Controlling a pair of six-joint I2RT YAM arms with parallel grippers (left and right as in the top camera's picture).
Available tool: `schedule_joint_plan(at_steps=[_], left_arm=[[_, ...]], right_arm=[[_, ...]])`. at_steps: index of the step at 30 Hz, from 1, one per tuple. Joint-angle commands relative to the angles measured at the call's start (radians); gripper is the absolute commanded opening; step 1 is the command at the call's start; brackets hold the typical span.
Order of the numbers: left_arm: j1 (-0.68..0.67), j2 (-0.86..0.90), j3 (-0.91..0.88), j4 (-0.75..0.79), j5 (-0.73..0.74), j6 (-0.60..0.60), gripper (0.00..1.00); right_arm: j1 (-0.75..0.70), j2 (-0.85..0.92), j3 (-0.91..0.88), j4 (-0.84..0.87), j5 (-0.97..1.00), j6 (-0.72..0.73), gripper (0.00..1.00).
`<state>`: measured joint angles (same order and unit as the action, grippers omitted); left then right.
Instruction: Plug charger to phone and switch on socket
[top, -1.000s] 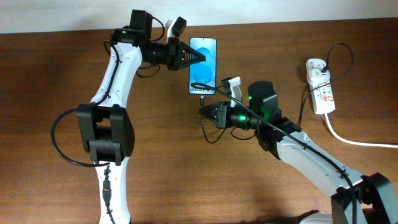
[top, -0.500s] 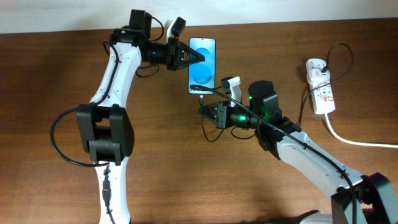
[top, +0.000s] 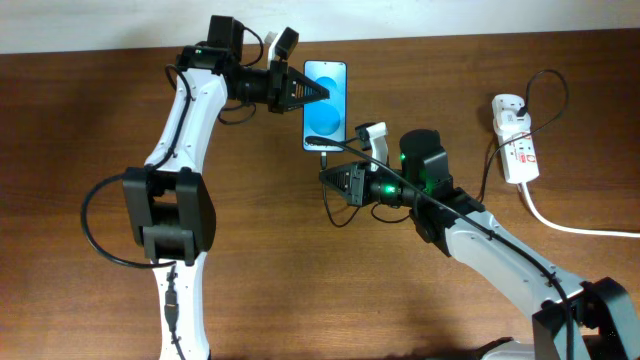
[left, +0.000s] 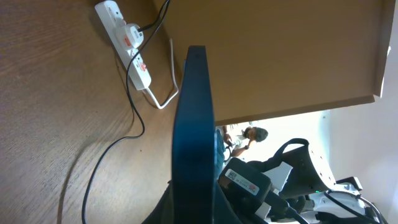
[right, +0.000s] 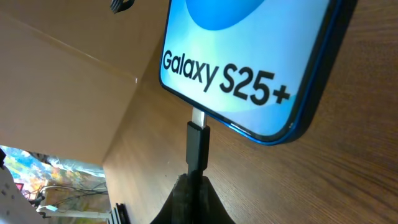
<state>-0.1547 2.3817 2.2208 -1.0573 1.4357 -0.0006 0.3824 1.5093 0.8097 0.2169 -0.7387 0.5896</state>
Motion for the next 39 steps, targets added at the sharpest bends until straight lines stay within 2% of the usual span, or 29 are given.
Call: schedule_joint_plan(at_steps=[1,39], left_arm=[[0.007,-0.009,0.006,0.002,0.034,0.015,0.0],[0.0,-0.009,0.006,0.002,0.072,0.016,0.0]], right_arm=[[0.003,0.003,0.014,-0.018,0.014,-0.017,0.04],[0.003,0.003,0.014,0.027,0.044,-0.006,0.04]])
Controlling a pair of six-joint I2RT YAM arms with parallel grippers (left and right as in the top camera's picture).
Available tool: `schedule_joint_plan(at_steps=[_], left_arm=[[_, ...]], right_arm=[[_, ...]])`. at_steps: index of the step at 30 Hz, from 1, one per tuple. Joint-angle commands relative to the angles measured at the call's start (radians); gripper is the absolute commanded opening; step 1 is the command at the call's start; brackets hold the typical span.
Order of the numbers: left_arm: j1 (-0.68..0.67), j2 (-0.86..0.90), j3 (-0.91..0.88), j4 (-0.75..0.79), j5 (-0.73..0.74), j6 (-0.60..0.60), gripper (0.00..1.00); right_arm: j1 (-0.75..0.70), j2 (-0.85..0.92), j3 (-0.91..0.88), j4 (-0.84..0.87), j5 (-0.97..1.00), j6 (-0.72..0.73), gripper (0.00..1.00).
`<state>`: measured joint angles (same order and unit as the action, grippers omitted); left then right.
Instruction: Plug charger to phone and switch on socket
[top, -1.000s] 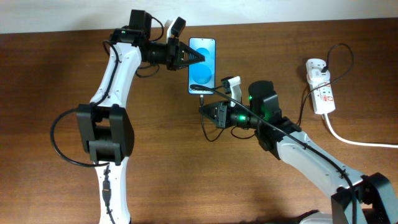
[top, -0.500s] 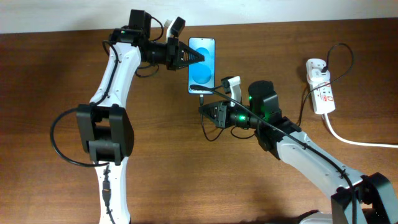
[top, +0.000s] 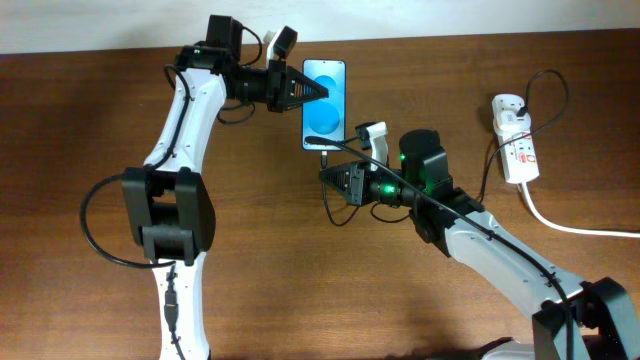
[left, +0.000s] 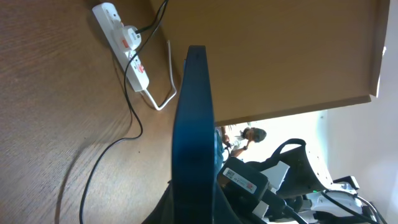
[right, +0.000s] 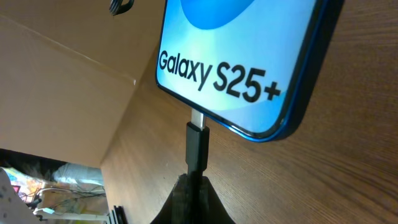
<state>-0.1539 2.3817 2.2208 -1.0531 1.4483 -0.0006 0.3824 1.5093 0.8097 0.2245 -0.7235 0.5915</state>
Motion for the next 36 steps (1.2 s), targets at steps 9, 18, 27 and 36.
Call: schedule_joint_plan(at_steps=[9,18,27,36], left_arm=[[-0.001,-0.009,0.006,0.01,0.059,0.016,0.0],[0.0,-0.009,0.006,0.024,0.059,0.016,0.0],[0.0,-0.009,0.006,0.024,0.059,0.016,0.0],[0.0,-0.009,0.006,0.024,0.055,0.016,0.0]], right_arm=[[0.003,0.003,0.014,0.018,0.028,-0.008,0.04],[0.004,0.003,0.014,0.011,0.02,-0.008,0.04],[0.003,0.003,0.014,-0.016,0.017,-0.008,0.04],[0.003,0.003,0.014,0.004,0.017,-0.007,0.04]])
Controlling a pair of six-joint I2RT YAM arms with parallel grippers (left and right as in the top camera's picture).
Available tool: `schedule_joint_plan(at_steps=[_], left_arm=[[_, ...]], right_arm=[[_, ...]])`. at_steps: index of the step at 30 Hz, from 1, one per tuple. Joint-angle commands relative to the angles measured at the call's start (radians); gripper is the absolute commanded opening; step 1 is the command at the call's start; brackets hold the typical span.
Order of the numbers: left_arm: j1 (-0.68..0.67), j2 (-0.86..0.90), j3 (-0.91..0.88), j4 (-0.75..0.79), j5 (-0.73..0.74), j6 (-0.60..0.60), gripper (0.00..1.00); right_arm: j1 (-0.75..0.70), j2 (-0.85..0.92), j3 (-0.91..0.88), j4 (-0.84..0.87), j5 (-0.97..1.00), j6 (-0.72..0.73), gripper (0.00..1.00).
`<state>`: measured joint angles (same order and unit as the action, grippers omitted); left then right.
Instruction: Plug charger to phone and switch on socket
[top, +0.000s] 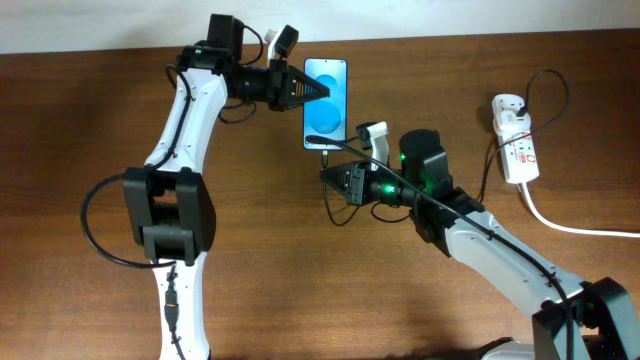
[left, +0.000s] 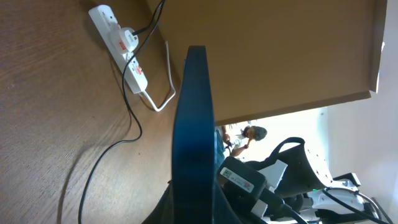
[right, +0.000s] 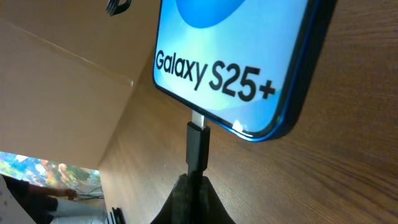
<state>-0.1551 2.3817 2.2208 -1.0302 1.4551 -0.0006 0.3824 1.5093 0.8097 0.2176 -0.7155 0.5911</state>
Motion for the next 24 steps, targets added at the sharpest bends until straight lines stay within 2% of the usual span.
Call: schedule_joint_plan(at_steps=[1,24], left_arm=[[0.001,-0.009,0.006,0.002,0.049,0.016,0.0],[-0.004,-0.009,0.006,0.006,0.049,0.016,0.0]], right_arm=[[0.003,0.003,0.014,0.011,0.009,-0.007,0.04],[0.004,0.003,0.014,0.02,0.004,0.024,0.04]])
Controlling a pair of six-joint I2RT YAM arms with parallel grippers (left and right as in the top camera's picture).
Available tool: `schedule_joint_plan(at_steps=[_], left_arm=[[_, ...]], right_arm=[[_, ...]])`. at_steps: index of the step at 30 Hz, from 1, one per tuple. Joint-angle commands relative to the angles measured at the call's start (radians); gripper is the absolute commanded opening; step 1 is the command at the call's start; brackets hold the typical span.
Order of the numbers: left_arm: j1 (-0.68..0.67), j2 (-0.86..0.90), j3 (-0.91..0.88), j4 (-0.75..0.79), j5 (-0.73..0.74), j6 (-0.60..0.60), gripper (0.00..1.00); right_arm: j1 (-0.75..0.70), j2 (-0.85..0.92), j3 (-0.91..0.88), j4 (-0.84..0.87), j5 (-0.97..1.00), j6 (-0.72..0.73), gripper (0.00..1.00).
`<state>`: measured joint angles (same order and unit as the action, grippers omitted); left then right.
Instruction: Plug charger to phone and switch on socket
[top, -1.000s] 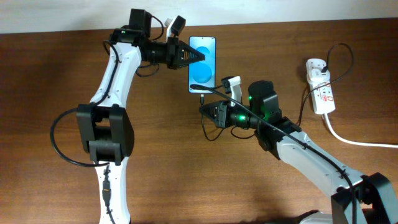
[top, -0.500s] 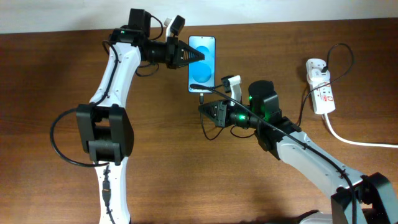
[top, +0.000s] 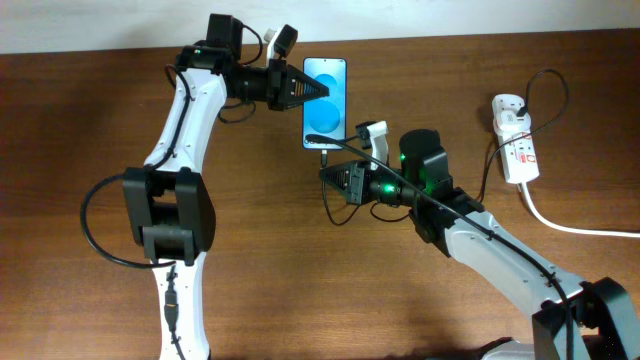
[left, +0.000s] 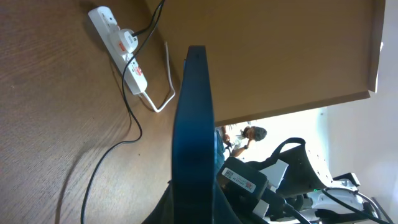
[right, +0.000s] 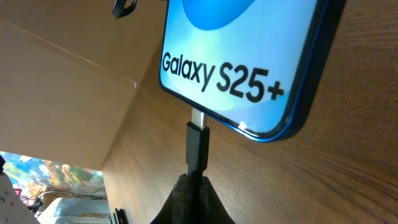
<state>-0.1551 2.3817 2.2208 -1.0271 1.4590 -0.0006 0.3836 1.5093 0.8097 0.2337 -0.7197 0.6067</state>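
A blue phone (top: 326, 103) with a lit screen reading Galaxy S25+ (right: 249, 56) lies at the back middle of the table. My left gripper (top: 312, 92) is shut on its left edge; the left wrist view shows the phone edge-on (left: 193, 124). My right gripper (top: 326, 173) is shut on the black charger plug (right: 198, 148), whose metal tip touches the phone's bottom edge; how deep it sits cannot be told. The white socket strip (top: 515, 137) lies at the far right with a plug in it, and its black cable (top: 487, 170) runs toward my right arm.
The brown wooden table (top: 300, 280) carries everything. A thick white cord (top: 570, 226) leaves the socket strip toward the right edge. The socket strip also shows far off in the left wrist view (left: 121, 46), with a wooden panel behind it.
The phone has tilted very slightly in the right wrist view. Both grippers keep their holds and the plug tip stays at the phone's bottom edge.
At every earlier moment my left gripper was shut on the phone's edge and my right gripper held the charger plug at the phone's bottom port. Only small shifts of the phone's angle show between them, and the same stands now.
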Motion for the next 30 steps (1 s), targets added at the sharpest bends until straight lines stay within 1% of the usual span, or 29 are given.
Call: schedule_joint_plan(at_steps=[1,5,22,27,30], left_arm=[[-0.004,-0.009,0.006,0.002,0.045,0.016,0.0],[-0.004,-0.009,0.006,0.003,0.045,0.016,0.0],[-0.004,-0.009,0.006,0.002,0.045,0.016,0.0],[-0.005,-0.009,0.006,0.002,0.045,0.027,0.0],[-0.013,-0.009,0.006,0.002,0.044,0.032,0.0]], right_arm=[[0.003,0.003,0.014,0.0,0.009,0.011,0.04],[0.003,0.003,0.014,-0.016,0.009,0.011,0.04],[0.002,0.003,0.014,0.018,0.026,0.03,0.04],[-0.04,0.003,0.014,0.066,0.02,0.066,0.04],[-0.05,0.003,0.016,0.132,0.013,0.088,0.04]])
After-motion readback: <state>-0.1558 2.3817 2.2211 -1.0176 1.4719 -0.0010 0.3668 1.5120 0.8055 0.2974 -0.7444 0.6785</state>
